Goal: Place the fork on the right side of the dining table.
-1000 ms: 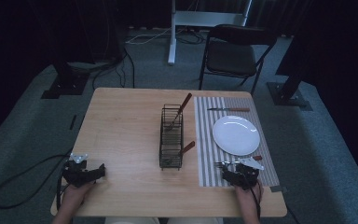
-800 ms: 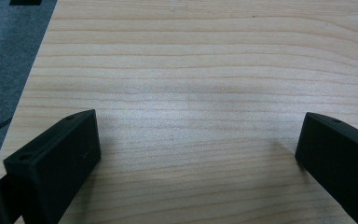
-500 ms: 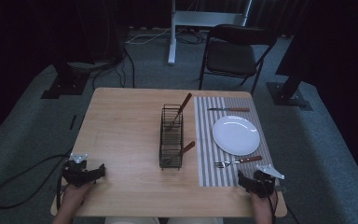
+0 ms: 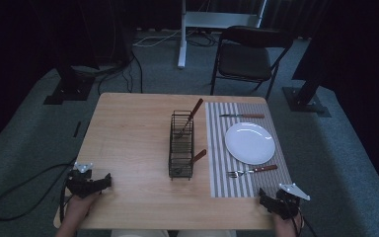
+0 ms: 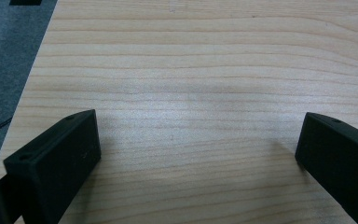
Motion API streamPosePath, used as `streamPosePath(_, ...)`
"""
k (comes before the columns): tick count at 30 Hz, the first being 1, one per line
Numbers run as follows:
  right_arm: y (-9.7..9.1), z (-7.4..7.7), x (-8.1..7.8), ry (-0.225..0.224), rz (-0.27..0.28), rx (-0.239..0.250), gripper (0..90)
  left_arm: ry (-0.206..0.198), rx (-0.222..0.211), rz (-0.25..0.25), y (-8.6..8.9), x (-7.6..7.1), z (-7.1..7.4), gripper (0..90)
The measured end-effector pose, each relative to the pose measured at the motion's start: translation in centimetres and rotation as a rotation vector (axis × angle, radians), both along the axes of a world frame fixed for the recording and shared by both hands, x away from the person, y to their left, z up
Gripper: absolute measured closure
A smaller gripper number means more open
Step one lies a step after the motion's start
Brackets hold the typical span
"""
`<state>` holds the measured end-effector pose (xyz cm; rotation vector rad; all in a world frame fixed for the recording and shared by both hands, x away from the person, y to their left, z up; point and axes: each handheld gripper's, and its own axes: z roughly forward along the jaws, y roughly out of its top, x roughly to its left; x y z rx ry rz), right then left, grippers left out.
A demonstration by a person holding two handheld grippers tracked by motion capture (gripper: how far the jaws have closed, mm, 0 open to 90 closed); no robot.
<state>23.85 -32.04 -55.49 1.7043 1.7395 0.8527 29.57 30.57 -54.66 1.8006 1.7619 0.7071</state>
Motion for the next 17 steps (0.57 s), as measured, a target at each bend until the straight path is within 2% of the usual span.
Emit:
streamPosePath(3,0.3,-0.16,-0.04,-0.007,-0.003,-0.025,12.8,0.0,0.0,0.0,0.0,0.0,0.0,0.3)
streamPosePath(17,0.34,-0.17,-0.03,-0.007,-0.01,-0.026,13.0,0.0,0.0,0.0,0.0,0.0,0.0,0.2)
